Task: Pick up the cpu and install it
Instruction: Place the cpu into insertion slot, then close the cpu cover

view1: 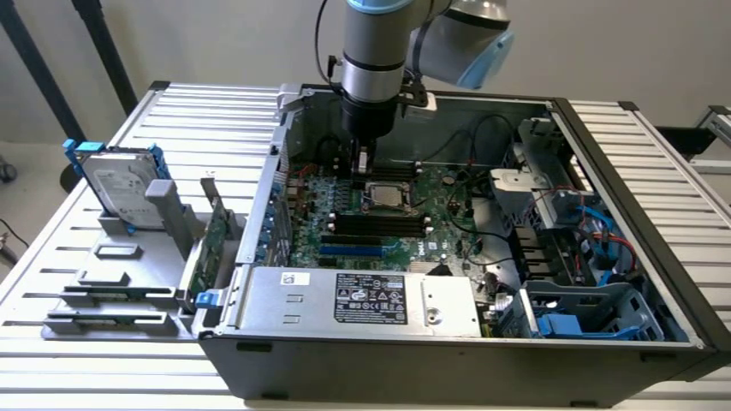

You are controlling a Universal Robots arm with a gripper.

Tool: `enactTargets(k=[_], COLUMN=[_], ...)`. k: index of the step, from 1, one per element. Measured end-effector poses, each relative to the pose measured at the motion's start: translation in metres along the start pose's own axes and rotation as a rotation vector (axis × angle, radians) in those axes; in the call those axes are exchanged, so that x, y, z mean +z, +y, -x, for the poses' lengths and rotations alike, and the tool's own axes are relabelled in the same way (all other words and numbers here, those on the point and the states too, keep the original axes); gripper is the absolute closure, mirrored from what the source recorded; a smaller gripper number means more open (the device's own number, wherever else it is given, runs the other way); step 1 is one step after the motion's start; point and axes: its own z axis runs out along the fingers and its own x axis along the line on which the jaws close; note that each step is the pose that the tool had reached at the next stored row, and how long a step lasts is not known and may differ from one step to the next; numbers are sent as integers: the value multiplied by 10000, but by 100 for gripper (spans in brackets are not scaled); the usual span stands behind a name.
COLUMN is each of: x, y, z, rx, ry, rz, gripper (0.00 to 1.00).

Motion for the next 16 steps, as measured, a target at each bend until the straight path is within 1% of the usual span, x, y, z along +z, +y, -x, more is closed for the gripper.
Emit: enactTargets(k=[14,16], x=[0,-3], y=[0,31], z=[0,-1], rx=[1,0], ry=[-2,5], rz=[-5,-9], gripper=[89,89])
